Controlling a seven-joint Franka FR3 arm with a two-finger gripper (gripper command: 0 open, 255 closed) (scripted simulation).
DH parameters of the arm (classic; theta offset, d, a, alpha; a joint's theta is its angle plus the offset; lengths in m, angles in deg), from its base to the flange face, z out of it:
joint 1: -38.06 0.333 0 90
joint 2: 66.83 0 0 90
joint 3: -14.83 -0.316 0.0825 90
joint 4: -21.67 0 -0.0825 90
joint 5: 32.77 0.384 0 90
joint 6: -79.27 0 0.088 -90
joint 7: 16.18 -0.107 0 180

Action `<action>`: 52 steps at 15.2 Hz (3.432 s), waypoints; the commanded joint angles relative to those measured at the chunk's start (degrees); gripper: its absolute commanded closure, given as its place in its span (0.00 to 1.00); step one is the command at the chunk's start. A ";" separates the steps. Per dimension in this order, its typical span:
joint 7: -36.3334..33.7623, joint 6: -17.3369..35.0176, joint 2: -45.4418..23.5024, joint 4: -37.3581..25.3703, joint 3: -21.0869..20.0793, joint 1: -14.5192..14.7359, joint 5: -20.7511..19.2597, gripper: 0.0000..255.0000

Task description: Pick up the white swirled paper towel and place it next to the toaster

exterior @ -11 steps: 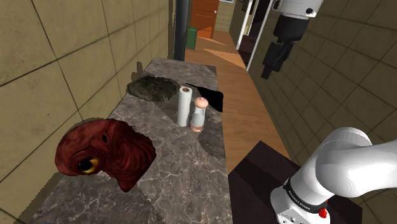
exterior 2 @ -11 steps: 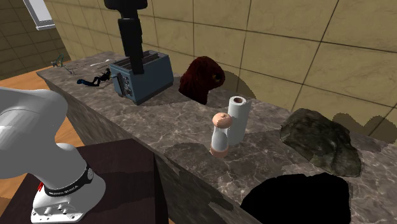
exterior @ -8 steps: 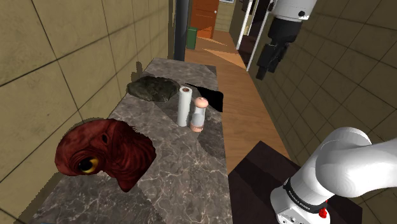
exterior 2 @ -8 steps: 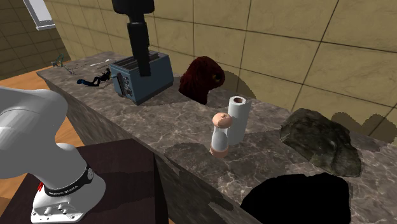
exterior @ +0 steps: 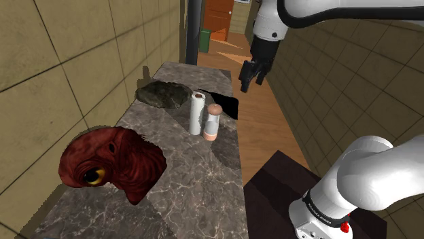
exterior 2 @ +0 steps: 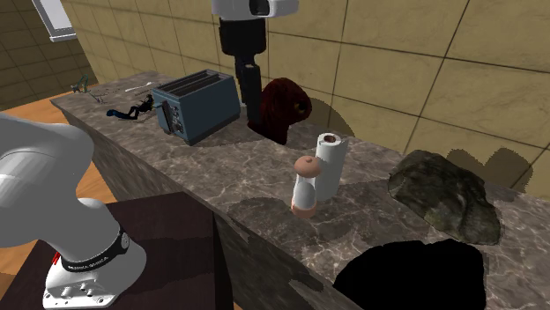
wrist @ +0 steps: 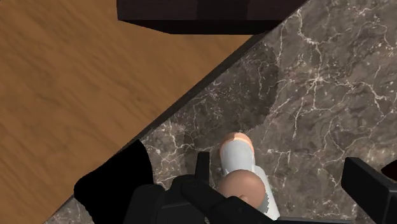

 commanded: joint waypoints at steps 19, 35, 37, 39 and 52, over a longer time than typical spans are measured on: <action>-12.57 23.47 -33.70 -13.93 -5.78 -0.56 -7.39 0.00; -13.00 26.67 -35.39 -12.36 -5.64 -0.64 -8.02 1.00; -13.00 26.67 -35.39 -12.35 -5.65 -0.64 -8.02 1.00; -13.02 26.68 -35.41 -12.37 -5.65 -0.63 -8.03 1.00; -11.65 18.67 -32.58 -17.69 -5.70 -0.67 -6.80 1.00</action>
